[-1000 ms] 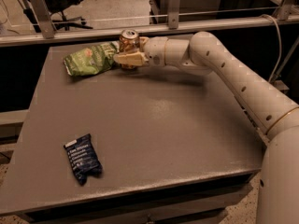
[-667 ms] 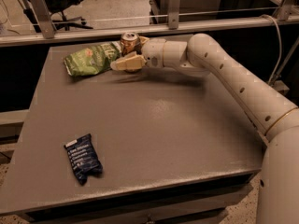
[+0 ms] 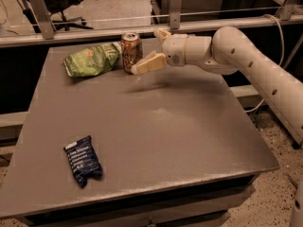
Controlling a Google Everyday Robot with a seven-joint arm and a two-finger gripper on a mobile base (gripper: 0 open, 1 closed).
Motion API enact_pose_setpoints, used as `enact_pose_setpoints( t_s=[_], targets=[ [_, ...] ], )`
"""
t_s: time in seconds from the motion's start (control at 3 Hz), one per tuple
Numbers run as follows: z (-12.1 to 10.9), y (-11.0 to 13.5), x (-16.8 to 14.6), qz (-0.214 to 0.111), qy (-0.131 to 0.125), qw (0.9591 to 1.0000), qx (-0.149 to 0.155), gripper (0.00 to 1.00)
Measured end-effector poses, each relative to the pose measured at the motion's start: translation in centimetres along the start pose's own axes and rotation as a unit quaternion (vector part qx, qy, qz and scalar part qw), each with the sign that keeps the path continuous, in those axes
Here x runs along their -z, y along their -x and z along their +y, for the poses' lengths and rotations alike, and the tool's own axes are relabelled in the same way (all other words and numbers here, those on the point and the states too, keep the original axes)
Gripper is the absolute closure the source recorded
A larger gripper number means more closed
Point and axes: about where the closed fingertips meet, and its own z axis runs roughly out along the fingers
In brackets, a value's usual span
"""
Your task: Move orange can near green jalapeno chip bag
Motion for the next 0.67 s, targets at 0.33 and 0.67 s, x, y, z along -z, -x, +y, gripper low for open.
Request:
enact_pose_setpoints(
  t_s=[0.33, 0.67],
  targets=[
    [-1.5, 3.3, 9.2, 0.031, -0.048, 0.9968, 0.056, 0.0],
    [-2.4, 8.3, 21.3, 0.069, -0.149, 0.9806, 0.108, 0.0]
  ],
)
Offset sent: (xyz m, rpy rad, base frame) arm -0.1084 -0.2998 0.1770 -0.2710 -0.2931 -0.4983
